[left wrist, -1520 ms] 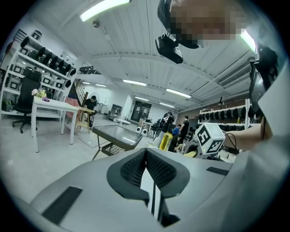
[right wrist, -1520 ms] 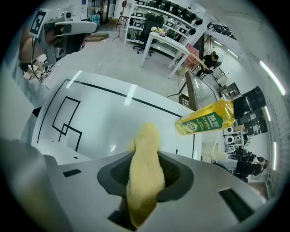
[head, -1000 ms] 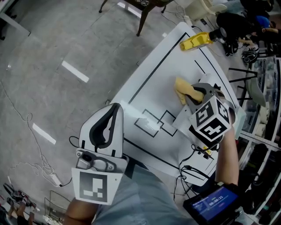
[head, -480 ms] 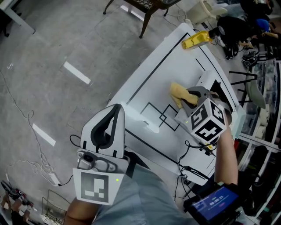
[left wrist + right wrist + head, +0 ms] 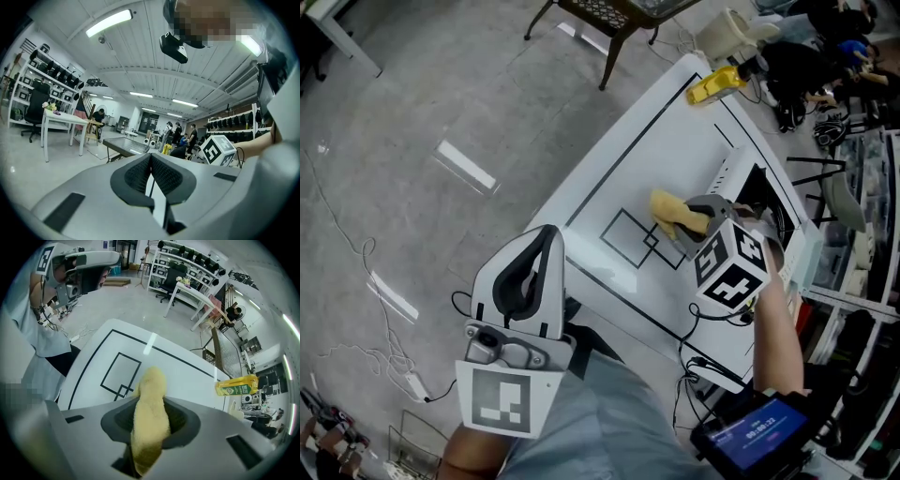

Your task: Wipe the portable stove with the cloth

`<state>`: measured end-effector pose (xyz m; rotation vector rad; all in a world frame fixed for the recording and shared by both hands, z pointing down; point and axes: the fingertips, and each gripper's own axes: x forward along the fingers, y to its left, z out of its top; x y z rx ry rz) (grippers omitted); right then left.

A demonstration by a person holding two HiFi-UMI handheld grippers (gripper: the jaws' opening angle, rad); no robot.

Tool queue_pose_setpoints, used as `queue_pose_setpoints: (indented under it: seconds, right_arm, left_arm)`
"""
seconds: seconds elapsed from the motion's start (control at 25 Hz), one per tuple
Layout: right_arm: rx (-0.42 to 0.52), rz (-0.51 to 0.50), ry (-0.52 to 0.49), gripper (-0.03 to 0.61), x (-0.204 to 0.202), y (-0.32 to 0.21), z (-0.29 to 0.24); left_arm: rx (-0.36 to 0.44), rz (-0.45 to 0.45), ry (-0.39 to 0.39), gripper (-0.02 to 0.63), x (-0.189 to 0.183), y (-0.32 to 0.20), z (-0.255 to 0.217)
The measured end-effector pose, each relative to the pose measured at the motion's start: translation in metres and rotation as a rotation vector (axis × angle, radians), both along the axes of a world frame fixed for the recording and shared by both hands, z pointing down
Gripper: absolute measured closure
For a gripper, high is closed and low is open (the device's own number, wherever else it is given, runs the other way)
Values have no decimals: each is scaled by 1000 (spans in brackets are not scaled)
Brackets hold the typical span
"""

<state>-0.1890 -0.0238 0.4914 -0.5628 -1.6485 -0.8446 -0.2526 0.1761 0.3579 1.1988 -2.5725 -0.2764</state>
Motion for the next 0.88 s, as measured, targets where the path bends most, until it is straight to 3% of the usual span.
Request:
queue_pose_setpoints:
  seconds: [0.32, 0.52, 0.72, 0.88]
  right_arm:
    - [-78, 10, -42, 454, 32, 37, -16]
    - [-226, 93, -106, 454, 63, 63, -42]
    - [-396, 200, -251, 454, 105, 76, -100]
    - [-505, 321, -495, 454, 131, 69, -171]
  left_arm:
    - [11, 16, -47, 596, 29, 14, -23]
    - [3, 49, -90, 596, 54, 20, -47]
    - [20, 95, -220, 597, 89, 9, -102]
    - [45, 168, -332, 595, 114, -9, -147]
